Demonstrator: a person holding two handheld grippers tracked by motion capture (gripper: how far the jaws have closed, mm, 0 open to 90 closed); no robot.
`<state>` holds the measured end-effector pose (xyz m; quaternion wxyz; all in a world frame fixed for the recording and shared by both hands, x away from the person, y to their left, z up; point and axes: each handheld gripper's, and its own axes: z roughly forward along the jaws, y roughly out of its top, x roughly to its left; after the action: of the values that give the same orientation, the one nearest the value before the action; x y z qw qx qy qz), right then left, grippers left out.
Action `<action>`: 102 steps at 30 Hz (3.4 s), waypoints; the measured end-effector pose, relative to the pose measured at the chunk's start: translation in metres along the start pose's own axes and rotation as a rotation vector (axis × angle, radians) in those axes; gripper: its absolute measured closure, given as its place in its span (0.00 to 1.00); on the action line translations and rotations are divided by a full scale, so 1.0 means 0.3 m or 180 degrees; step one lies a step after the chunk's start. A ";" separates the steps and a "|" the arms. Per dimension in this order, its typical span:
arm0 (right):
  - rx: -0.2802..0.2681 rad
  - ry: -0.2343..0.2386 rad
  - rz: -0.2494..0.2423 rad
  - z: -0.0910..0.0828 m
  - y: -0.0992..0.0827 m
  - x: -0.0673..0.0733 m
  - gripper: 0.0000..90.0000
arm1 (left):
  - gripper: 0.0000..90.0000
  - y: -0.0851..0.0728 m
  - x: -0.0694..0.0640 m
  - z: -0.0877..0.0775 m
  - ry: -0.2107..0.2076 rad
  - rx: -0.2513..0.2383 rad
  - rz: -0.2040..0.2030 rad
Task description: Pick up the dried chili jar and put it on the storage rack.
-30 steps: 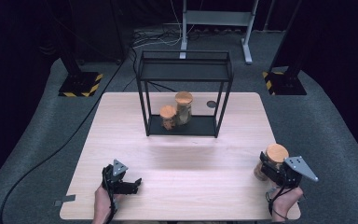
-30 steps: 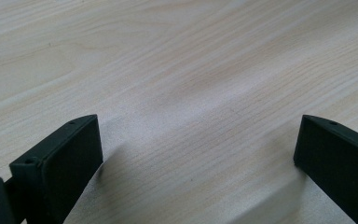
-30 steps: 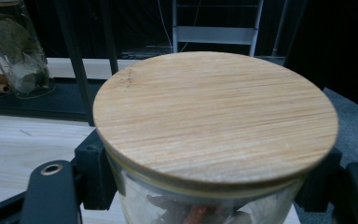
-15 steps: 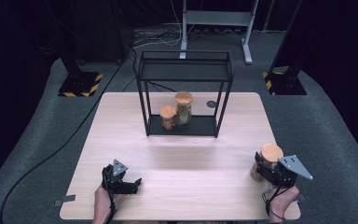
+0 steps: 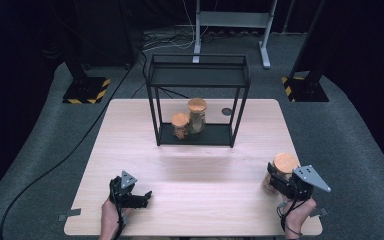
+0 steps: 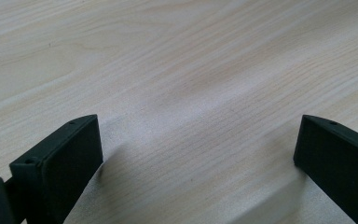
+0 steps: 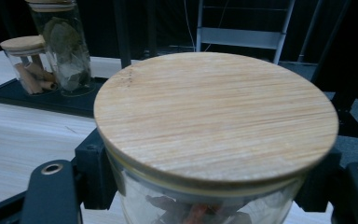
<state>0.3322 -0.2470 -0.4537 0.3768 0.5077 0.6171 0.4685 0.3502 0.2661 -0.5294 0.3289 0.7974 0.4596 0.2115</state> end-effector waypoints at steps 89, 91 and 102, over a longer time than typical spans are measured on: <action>0.0041 0.0805 -0.0239 0.249 0.097 0.323 0.27 | 0.01 0.000 -0.001 0.000 -0.0022 0.0000 0.0031; 0.0048 0.0805 -0.0238 0.253 0.098 0.325 0.27 | 0.01 0.000 0.000 0.000 -0.0028 0.0002 0.0030; 0.0051 0.0815 -0.0220 0.297 0.110 0.345 0.27 | 0.01 0.000 -0.002 0.000 -0.0026 -0.0006 0.0036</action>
<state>0.4042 -0.1266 -0.4455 0.3068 0.4250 0.6811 0.5112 0.3498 0.2657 -0.5294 0.3303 0.8005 0.4535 0.2106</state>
